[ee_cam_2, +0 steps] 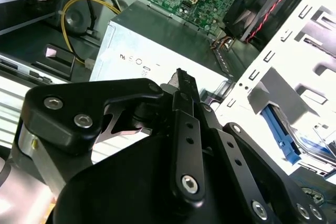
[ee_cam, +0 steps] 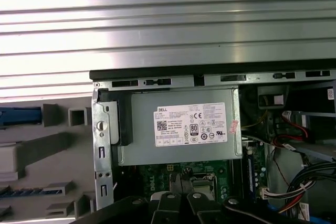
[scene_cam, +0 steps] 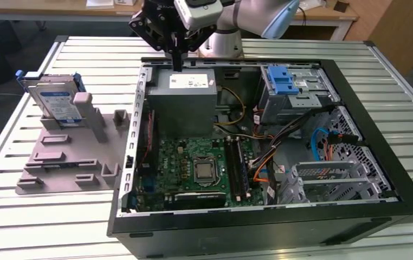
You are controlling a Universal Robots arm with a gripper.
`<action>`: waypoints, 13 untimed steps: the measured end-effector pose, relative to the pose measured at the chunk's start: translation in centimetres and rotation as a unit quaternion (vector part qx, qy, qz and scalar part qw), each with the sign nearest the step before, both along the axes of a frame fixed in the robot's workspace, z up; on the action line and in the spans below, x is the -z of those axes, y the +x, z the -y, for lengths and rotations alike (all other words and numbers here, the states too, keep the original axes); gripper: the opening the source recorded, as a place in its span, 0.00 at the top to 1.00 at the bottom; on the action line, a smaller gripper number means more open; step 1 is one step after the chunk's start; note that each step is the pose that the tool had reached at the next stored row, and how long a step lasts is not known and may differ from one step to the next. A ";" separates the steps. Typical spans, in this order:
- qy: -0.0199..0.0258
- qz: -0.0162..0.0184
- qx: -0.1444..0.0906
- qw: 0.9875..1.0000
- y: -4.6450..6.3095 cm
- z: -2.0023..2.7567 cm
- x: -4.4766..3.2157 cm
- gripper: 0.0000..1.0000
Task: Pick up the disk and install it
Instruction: 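Reach for the disk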
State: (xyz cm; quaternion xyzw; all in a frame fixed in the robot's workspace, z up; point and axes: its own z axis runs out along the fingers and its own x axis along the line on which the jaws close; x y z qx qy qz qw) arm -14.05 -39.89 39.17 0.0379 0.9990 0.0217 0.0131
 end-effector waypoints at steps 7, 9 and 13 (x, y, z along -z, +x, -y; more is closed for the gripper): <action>0.000 0.000 0.000 1.000 -0.6 0.00 0.05 0.89; 0.000 0.000 0.000 1.000 -0.7 0.00 0.06 0.89; 0.000 0.000 0.000 1.000 -1.0 0.00 0.09 0.89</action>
